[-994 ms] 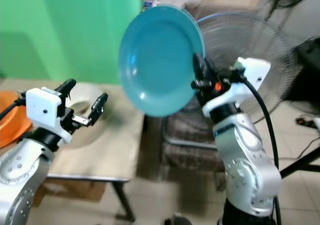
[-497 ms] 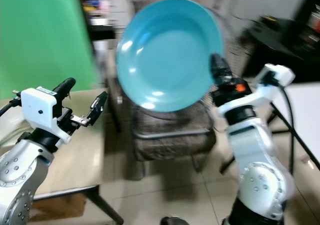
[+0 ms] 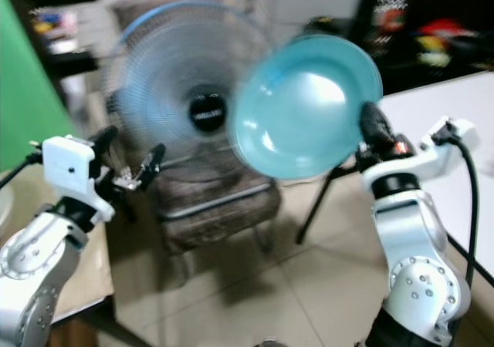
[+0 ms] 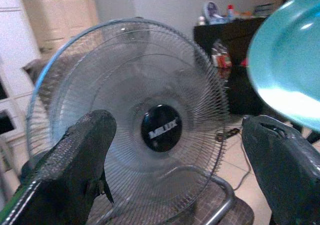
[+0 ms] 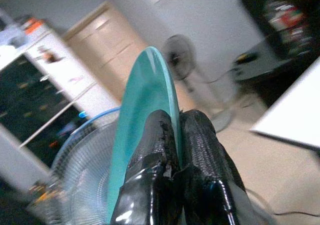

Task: Setting the table

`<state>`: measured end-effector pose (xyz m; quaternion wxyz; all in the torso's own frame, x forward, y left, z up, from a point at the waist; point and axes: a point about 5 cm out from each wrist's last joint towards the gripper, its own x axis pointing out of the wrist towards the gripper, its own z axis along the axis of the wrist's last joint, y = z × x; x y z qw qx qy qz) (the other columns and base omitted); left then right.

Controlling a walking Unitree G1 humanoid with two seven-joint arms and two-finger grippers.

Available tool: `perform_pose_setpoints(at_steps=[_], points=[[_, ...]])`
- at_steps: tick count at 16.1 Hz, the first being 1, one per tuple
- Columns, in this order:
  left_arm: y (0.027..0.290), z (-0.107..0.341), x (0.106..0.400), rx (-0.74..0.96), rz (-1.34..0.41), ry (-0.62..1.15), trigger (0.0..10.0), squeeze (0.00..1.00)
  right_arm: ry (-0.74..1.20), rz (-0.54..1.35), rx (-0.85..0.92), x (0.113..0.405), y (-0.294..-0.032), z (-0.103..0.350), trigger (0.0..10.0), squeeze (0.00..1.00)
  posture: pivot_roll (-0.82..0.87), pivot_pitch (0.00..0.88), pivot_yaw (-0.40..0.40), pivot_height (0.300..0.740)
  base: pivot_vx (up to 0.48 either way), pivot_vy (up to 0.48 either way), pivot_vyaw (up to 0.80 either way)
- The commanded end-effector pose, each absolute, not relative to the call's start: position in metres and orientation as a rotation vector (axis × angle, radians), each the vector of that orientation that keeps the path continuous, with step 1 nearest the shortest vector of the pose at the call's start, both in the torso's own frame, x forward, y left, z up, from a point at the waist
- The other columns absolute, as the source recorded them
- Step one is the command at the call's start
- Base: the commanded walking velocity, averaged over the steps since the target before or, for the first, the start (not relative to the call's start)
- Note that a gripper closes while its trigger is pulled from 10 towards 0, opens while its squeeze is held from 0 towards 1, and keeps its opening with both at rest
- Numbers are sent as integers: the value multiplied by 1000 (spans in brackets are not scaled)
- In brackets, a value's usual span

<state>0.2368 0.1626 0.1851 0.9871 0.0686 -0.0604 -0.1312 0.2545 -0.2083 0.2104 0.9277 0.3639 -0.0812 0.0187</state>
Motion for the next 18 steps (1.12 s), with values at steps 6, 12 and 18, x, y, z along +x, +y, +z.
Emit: perform_pose_setpoints(at_steps=[6, 12, 18], points=[[161, 179, 245, 122, -219, -130, 10000, 0, -183, -39, 843, 263, -215, 205, 10000, 0, 30, 0, 10, 740, 0, 0, -800], [183, 173, 254, 117, -93, -104, 10000, 0, -118, 64, 638, 278, -190, 205, 10000, 0, 41, 0, 4, 740, 40, 0, -607], [188, 172, 256, 110, -104, -99, 10000, 0, -117, 65, 698, 294, -184, 199, 10000, 0, 73, 0, -16, 740, 302, 0, 0]])
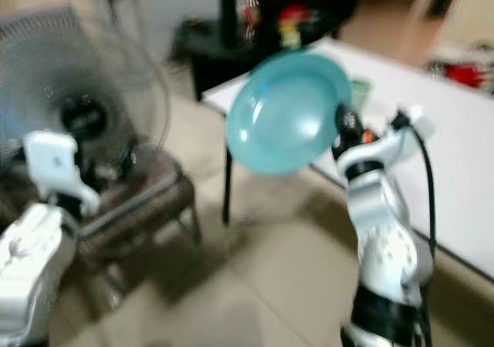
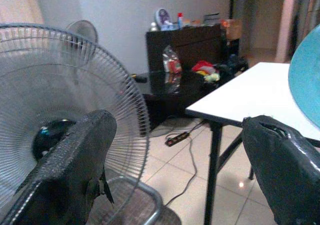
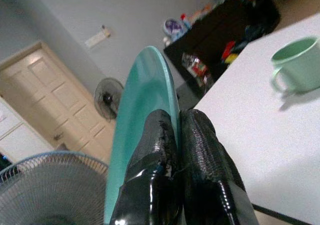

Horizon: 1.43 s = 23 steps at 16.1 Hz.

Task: Setting the table

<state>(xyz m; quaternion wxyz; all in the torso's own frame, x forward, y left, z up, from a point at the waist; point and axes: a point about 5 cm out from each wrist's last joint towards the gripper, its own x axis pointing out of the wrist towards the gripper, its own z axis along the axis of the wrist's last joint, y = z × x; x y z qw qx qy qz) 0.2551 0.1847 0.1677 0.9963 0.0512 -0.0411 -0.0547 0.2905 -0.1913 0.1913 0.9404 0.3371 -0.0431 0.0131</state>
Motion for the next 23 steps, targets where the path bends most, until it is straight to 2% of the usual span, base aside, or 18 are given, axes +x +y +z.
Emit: perform_pose_setpoints(at_steps=[1, 5, 8, 16, 23], points=[[189, 172, 258, 106, -103, -99, 10000, 0, -115, 77, 695, 296, -182, 199, 10000, 0, 74, 0, -21, 740, 360, 0, 0], [191, 172, 260, 110, -91, -105, 10000, 0, -104, 88, 704, 303, -179, 196, 10000, 0, 98, 0, -45, 740, 359, 0, 0], [194, 172, 259, 113, -87, -107, 10000, 0, -99, 100, 713, 303, -176, 196, 10000, 0, 98, 0, -43, 740, 359, 0, -800], [189, 173, 270, 112, -148, -101, 10000, 0, -120, 46, 728, 286, -183, 192, 10000, 0, 50, 0, 26, 740, 359, 0, -800], [189, 172, 274, 93, -158, -91, 10000, 0, -124, 61, 746, 279, -182, 192, 10000, 0, 39, 0, 36, 740, 333, 57, -664]])
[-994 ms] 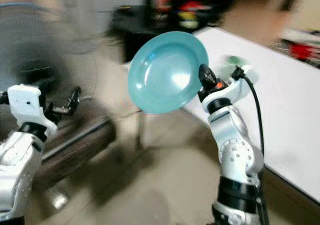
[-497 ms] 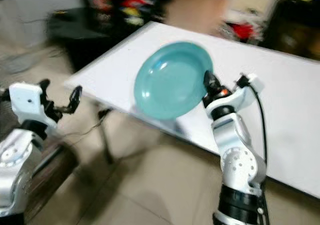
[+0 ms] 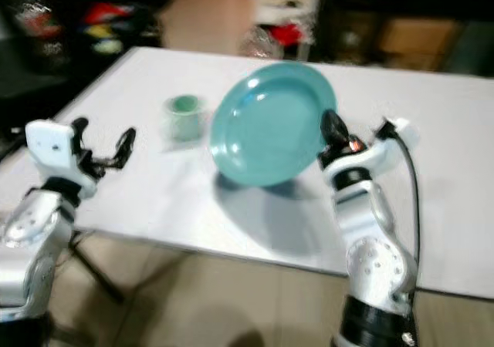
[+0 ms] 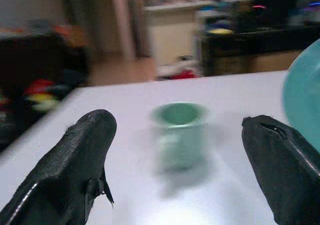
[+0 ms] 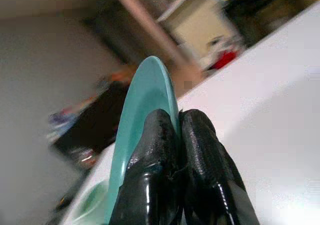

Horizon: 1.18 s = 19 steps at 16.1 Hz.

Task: Setting the table

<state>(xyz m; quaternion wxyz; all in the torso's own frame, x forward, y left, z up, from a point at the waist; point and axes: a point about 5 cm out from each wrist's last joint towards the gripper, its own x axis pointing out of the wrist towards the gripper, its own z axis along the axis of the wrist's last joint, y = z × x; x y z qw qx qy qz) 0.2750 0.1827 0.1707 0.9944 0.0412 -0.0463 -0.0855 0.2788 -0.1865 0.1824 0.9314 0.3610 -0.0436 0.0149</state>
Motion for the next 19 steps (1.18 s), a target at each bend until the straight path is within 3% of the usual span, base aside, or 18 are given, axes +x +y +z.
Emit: perform_pose_setpoints(at_steps=[1, 8, 10, 14, 18, 19], points=[[189, 172, 274, 90, -161, -88, 10000, 0, -123, 66, 752, 279, -182, 192, 10000, 0, 39, 0, 38, 740, 0, 465, 0], [196, 173, 273, 111, -164, -73, 10000, 0, -96, 86, 786, 275, -175, 188, 10000, 0, 52, 0, 54, 740, 0, 457, 0], [196, 171, 271, 144, -179, -45, 10000, 0, -82, 79, 794, 275, -175, 185, 10000, 0, 57, 0, 55, 740, 0, 0, 0], [186, 164, 255, 147, -365, 29, 10000, 0, -24, 67, 808, 278, -176, 176, 10000, 0, 68, 0, 48, 740, 0, 0, 0], [175, 147, 238, 102, -578, 214, 10000, 0, 78, 23, 859, 292, -176, 164, 10000, 0, 69, 0, 41, 740, 0, 0, 0], [170, 147, 231, 37, -652, 230, 10000, 0, 119, 33, 866, 299, -172, 158, 10000, 0, 77, 0, 36, 740, 0, 0, 0]])
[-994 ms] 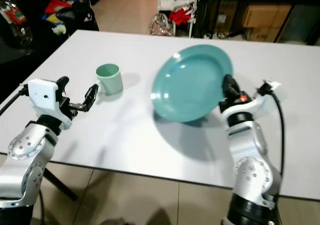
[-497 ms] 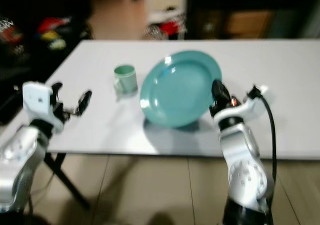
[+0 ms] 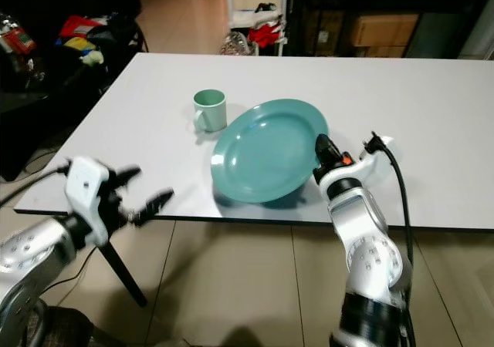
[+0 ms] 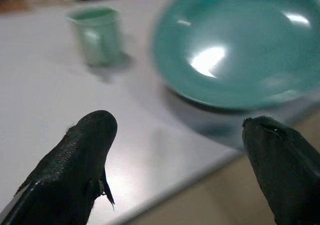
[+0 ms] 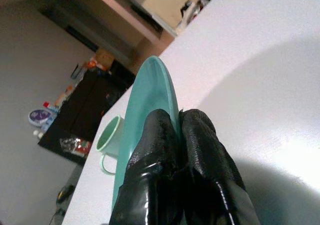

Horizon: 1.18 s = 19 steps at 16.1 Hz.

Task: Setting the table

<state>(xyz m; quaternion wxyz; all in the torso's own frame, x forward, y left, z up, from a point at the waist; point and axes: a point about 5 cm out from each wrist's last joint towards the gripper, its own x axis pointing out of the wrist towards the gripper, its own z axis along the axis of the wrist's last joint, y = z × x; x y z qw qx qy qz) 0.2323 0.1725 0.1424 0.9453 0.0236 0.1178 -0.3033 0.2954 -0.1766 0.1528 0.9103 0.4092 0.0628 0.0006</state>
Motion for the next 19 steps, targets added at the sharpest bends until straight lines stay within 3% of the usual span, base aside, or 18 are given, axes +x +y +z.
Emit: perform_pose_setpoints(at_steps=[1, 11, 14, 19], points=[[169, 150, 229, 2, -662, 223, 10000, 0, 137, 38, 897, 301, -170, 155, 10000, 0, 79, 0, 34, 740, 0, 0, 0], [168, 150, 217, -59, -698, 277, 10000, 0, 331, 23, 1199, 321, -162, 121, 10000, 0, 95, 0, 19, 740, 0, 0, 0], [166, 148, 215, -65, -711, 299, 10000, 0, 405, 81, 1145, 327, -148, 113, 10000, 0, 98, 0, 18, 740, 0, 0, 0], [167, 148, 213, -66, -701, 301, 10000, 0, 356, 67, 1101, 339, -145, 111, 10000, 0, 110, 0, 10, 740, 0, 0, 0]])
